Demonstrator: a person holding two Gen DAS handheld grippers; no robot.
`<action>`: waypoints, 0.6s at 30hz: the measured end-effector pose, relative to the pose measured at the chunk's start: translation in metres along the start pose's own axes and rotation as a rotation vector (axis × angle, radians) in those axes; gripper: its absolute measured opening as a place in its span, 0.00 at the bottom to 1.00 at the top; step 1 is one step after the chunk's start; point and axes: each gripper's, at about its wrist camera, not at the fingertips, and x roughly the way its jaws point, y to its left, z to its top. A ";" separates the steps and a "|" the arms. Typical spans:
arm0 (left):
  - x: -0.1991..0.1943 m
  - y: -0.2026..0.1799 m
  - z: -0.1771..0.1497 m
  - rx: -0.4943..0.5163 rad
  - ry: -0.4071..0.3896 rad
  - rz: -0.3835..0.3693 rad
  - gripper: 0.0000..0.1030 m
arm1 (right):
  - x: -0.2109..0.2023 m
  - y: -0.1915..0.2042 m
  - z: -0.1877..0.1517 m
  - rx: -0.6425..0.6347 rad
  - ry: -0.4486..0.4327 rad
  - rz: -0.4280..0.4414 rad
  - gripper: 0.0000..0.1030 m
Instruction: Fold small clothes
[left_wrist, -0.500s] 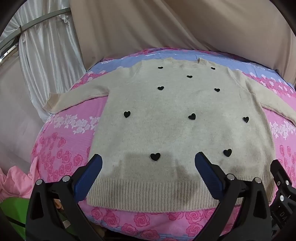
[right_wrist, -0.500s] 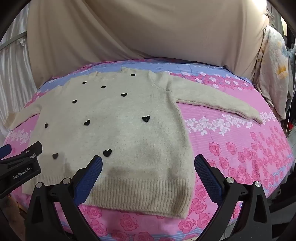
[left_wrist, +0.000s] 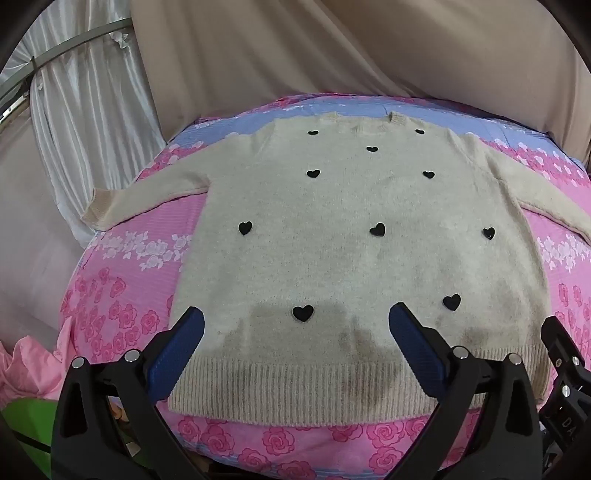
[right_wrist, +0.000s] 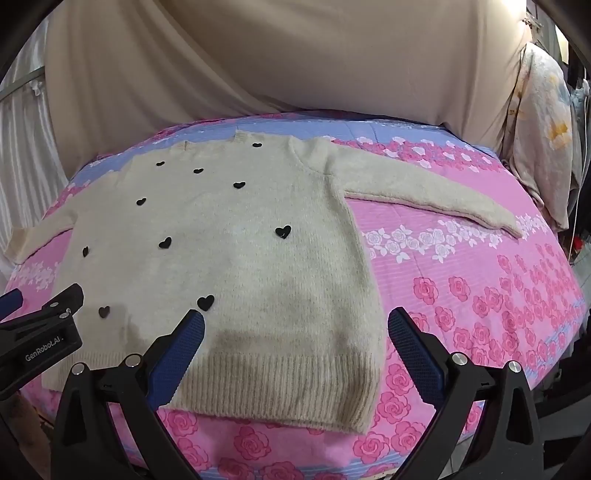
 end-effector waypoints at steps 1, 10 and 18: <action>0.000 0.000 0.000 0.001 0.001 -0.001 0.95 | 0.001 0.002 0.001 -0.003 0.002 -0.001 0.95; 0.004 -0.001 -0.004 0.003 0.012 0.000 0.95 | 0.000 0.001 -0.001 -0.004 0.000 -0.004 0.95; 0.007 -0.001 -0.004 0.005 0.018 0.002 0.95 | 0.001 0.003 -0.001 -0.006 0.001 -0.006 0.95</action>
